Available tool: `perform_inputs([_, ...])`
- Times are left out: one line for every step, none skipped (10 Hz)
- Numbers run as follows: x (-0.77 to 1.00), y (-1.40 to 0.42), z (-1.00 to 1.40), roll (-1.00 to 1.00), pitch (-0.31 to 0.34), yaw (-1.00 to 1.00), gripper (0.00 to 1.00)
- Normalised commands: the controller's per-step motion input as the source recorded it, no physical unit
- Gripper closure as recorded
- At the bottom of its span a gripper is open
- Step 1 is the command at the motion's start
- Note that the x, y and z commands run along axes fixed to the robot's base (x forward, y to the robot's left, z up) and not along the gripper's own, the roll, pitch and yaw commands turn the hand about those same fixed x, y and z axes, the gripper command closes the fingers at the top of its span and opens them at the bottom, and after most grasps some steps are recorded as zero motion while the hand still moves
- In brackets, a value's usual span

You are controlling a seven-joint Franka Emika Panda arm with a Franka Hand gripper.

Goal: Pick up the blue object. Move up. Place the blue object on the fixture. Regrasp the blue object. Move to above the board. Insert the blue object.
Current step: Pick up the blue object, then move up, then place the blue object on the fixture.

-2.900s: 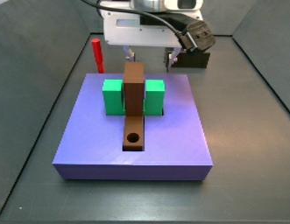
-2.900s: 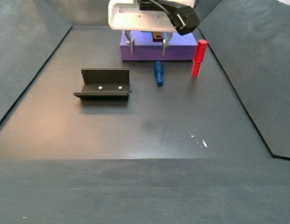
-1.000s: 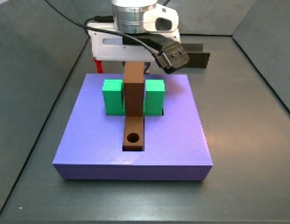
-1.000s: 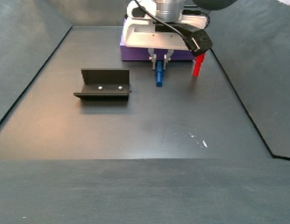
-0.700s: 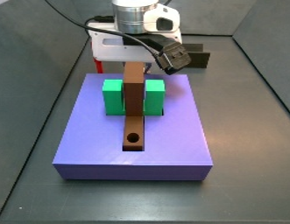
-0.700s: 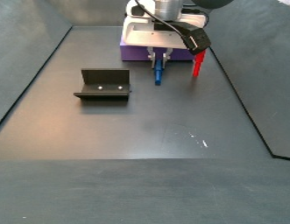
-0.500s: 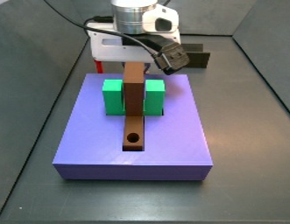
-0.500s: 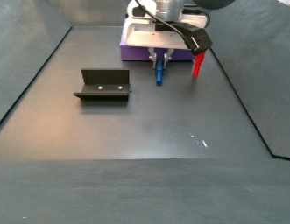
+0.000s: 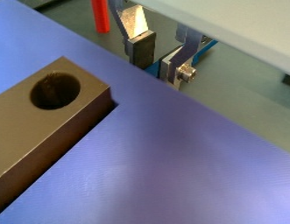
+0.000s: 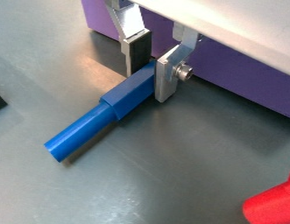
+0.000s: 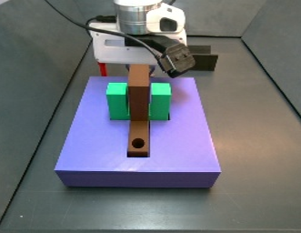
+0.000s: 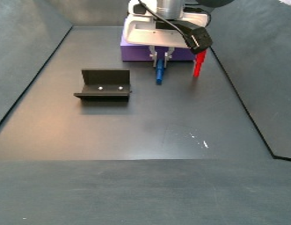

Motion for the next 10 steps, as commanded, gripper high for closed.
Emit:
perform_inputs([0.00,0.00,0.00,0.00,0.000,0.00,1.00])
perform_inputs([0.00,0.00,0.00,0.00,0.000,0.00,1.00])
perform_inputs([0.00,0.00,0.00,0.00,0.000,0.00,1.00])
perform_inputs([0.00,0.00,0.00,0.00,0.000,0.00,1.00])
perform_inputs([0.00,0.00,0.83,0.00,0.000,0.00,1.00])
perform_inputs([-0.05,0.05,0.76,0.01,0.033,0.02,1.00])
perform_inputs([-0.07,0.03,0.53,-0.01,0.016,0.02,1.00])
perform_inputs([-0.05,0.01,0.33,-0.04,-0.008,0.02,1.00])
perform_inputs([0.00,0.03,0.00,-0.03,0.000,0.00,1.00])
perform_inputs([0.12,0.45,0.14,-1.00,-0.009,0.00,1.00])
